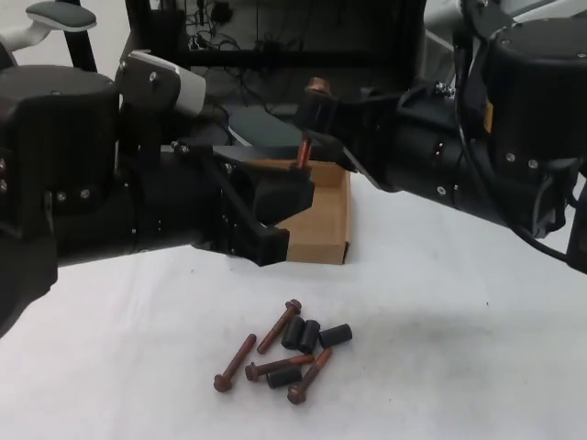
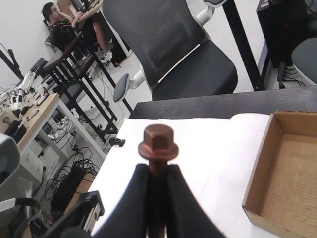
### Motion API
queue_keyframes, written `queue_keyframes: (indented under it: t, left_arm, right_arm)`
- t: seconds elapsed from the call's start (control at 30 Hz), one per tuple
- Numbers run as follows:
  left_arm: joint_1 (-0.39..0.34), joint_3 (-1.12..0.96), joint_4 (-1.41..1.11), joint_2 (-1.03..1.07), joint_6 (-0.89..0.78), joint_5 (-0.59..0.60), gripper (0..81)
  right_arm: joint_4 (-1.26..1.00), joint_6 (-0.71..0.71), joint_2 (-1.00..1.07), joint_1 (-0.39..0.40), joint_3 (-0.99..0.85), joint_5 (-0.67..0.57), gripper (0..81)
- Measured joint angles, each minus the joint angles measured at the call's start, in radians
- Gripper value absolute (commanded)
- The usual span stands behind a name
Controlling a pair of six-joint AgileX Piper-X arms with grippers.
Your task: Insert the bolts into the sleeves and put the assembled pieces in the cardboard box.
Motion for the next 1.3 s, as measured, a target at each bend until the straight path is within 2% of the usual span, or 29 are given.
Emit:
queue_keyframes:
  t: [0.3,0.7,0.97,1.0,1.03,1.1,1.17,1.2,1.3]
  left_arm:
    - [0.0,0.0,0.002,0.0,0.018,-0.005,1.7]
    - [0.018,0.0,-0.006,0.0,0.022,-0.014,1.7]
    - [0.018,0.0,-0.004,0.0,0.027,-0.014,1.7]
    - [0.018,0.0,-0.004,0.0,0.027,-0.014,1.7]
    - [0.018,0.0,-0.004,0.0,0.027,-0.014,1.7]
    - [0.018,0.0,-0.004,0.0,0.027,-0.014,1.7]
    - [0.018,0.0,-0.004,0.0,0.025,-0.014,1.7]
    - [0.018,0.0,-0.001,0.0,0.022,-0.018,1.7]
    - [0.018,0.0,0.004,0.0,0.022,-0.027,1.7]
  right_arm:
    - [0.003,-0.019,0.0,0.002,0.0,-0.021,0.6]
    - [0.05,-0.088,0.002,0.059,-0.001,0.024,0.6]
    - [0.054,-0.088,0.002,0.067,-0.001,0.041,0.1]
    - [0.054,-0.088,0.002,0.069,-0.001,0.041,2.2]
    - [0.054,-0.088,0.002,0.07,-0.001,0.041,8.5]
    - [0.054,-0.088,0.002,0.069,-0.001,0.041,30.5]
    - [0.054,-0.088,0.002,0.072,-0.001,0.033,62.3]
    - [0.047,-0.084,0.002,0.076,-0.001,0.017,70.0]
    - [0.038,-0.061,0.002,0.092,-0.006,0.004,70.0]
